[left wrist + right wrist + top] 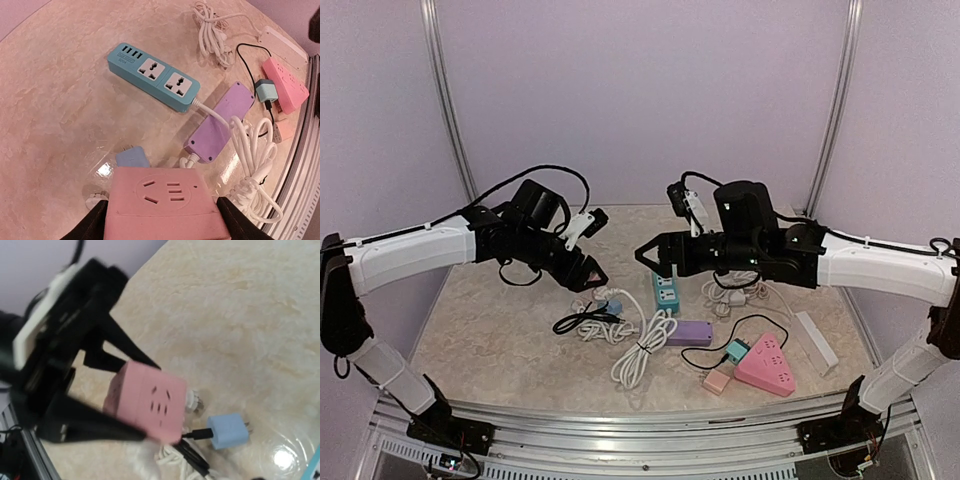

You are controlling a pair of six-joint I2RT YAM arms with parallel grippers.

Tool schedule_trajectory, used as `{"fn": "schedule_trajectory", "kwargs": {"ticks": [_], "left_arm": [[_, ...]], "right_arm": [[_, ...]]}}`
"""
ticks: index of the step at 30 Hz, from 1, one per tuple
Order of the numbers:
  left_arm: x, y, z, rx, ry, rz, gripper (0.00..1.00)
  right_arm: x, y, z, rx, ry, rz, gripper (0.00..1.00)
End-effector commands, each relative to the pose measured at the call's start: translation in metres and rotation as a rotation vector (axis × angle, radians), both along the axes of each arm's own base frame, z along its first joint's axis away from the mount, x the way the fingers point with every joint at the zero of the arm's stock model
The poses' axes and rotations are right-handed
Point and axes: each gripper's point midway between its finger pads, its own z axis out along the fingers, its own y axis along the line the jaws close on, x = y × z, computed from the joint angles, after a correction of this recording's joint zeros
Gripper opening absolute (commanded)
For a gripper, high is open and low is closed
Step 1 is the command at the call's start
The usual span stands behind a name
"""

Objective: Pull the plug off the socket
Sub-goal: Remove the plug from the socket.

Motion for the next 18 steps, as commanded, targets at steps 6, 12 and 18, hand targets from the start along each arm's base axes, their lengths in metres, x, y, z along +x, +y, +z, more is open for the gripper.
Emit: {"fn": "schedule_trajectory", "kwargs": {"ticks": [6, 12, 18], "left_arm": [[0.028, 0.004, 0.028, -0.244, 0.176, 0.109, 0.03], [0.029, 0.005, 0.032, -0.285, 0.199, 0.110, 0.03], [0.026, 0.003, 0.036, -0.304, 0.202, 0.102, 0.03]], "right_arm": [[-0.044, 0.036, -0.011, 0.147, 0.143, 0.026, 0.68], [-0.049, 0.068, -0.041, 0.166, 0.246, 0.032, 0.65], [-0.030, 0.073, -0.069, 0.102, 0.255, -0.056, 0.63]]}}
